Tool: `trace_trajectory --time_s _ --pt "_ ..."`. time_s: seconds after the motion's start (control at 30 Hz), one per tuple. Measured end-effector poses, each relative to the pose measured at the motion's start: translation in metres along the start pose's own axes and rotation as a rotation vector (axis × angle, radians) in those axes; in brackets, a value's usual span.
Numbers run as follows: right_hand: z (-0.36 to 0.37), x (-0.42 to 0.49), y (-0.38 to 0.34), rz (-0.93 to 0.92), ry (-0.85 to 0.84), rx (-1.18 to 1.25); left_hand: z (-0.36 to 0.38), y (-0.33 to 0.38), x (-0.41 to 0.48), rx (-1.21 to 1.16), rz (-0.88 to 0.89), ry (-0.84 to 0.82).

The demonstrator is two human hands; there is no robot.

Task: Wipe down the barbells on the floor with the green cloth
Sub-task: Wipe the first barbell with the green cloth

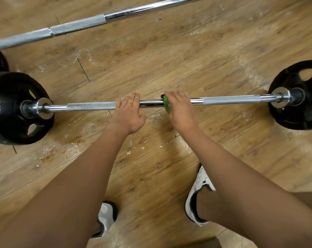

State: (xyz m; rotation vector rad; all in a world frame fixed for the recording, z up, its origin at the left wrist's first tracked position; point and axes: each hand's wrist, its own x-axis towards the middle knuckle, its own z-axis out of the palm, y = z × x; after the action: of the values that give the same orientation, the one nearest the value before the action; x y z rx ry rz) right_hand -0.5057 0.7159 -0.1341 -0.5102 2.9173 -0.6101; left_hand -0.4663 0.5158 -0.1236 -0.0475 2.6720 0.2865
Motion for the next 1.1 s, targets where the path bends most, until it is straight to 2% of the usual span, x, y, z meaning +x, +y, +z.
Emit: trace_trajectory --time_s 0.1,0.13,0.3,0.5,0.67,0.73,0.87,1.1 --pt "-0.006 -0.002 0.009 0.188 0.036 -0.024 0.007 0.003 -0.013 0.002 -0.014 -0.013" --pt "-0.006 -0.008 0.004 0.200 0.045 -0.024 0.010 0.005 -0.018 0.003 -0.021 -0.019" --pt "0.004 -0.053 -0.020 0.099 -0.002 0.016 0.012 0.012 -0.042 0.041 -0.039 -0.094" --pt "0.005 -0.075 -0.015 0.156 0.020 0.073 0.017 0.016 -0.069 0.057 -0.024 -0.198" --pt "0.007 -0.100 -0.024 0.030 -0.048 0.074 0.032 0.023 -0.093 0.060 -0.038 -0.168" --pt "0.005 -0.104 -0.017 0.064 -0.050 0.063 0.040 0.029 -0.105 0.030 -0.034 -0.129" --pt "0.006 -0.127 -0.027 0.252 0.045 0.072 0.052 0.039 -0.126 -0.008 -0.044 -0.121" --pt "0.008 -0.156 -0.023 0.182 -0.017 0.103 0.067 0.032 -0.153 -0.029 0.010 -0.180"
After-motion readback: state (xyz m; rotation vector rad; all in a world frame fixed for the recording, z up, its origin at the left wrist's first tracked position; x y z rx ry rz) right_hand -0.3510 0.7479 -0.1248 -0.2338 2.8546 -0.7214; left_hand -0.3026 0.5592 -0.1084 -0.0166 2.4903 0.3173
